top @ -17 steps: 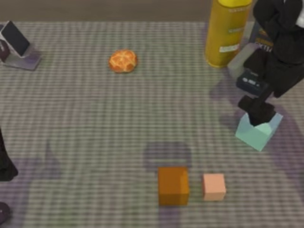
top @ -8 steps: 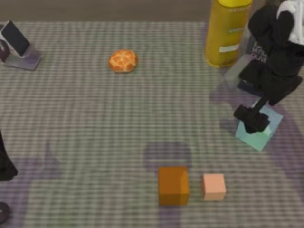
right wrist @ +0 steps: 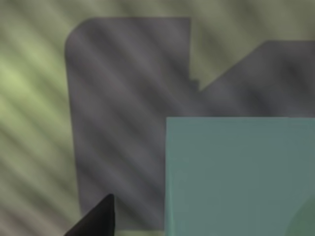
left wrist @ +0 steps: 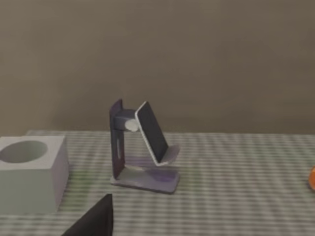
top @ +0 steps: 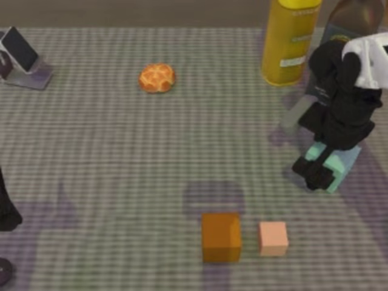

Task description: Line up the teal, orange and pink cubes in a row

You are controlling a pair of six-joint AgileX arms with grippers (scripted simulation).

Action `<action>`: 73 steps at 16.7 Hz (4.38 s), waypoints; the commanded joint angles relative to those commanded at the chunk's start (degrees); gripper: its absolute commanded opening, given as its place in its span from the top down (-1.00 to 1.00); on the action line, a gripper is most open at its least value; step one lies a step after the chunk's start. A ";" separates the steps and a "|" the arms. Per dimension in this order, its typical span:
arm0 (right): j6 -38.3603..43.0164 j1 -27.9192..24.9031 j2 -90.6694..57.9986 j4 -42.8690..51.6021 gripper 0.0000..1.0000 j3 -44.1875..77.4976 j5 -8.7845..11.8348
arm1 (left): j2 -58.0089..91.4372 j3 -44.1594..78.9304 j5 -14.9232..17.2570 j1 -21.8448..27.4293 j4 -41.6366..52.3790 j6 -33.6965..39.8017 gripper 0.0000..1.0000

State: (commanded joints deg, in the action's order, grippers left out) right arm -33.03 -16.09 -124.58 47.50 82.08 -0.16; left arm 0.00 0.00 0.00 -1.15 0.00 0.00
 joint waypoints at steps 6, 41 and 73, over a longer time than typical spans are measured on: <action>0.00 0.00 0.00 0.00 -0.25 0.00 0.00 | 0.00 0.00 0.00 0.00 0.00 0.00 -1.00; 0.20 -6.61 2.64 16.85 1.00 14.10 0.21 | 0.00 0.00 0.00 0.00 0.00 0.00 -1.00; 2.47 -42.50 -13.74 15.76 0.70 29.81 0.08 | 0.00 0.00 0.00 0.00 0.00 0.00 -1.00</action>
State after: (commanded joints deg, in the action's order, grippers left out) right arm -30.56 -58.60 -138.32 63.26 111.90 -0.08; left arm 0.00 0.00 0.00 -1.15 0.00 0.00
